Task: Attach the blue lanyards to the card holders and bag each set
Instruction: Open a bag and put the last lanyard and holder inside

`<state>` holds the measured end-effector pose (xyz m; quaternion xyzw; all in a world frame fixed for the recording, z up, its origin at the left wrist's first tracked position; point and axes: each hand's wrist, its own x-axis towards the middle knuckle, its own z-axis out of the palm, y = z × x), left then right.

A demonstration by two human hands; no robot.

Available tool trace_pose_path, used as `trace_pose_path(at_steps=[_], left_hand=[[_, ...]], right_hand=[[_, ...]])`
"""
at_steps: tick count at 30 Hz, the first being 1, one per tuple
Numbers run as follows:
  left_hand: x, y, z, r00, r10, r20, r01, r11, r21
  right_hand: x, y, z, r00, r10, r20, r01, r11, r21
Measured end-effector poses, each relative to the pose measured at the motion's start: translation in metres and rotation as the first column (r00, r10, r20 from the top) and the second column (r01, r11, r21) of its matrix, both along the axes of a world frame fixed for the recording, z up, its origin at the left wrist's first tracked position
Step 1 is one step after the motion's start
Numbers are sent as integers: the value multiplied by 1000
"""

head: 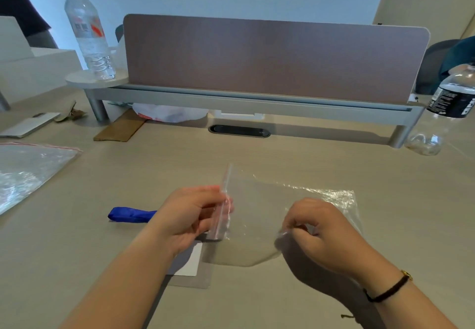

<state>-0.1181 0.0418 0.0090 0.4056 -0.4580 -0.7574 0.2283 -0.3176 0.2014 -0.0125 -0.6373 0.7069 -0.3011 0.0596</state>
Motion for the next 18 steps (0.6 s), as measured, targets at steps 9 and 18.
trace_pose_path(at_steps=[9,18], left_hand=[[-8,13,-8,970,-244,-12,243,969,-43],[-8,18,-6,982,-186,-23,183,979,-92]], right_hand=[[-23,2,-7,959,-245,143,210,952,223],[40,-29,2,952,-142,271,150,989,-9]])
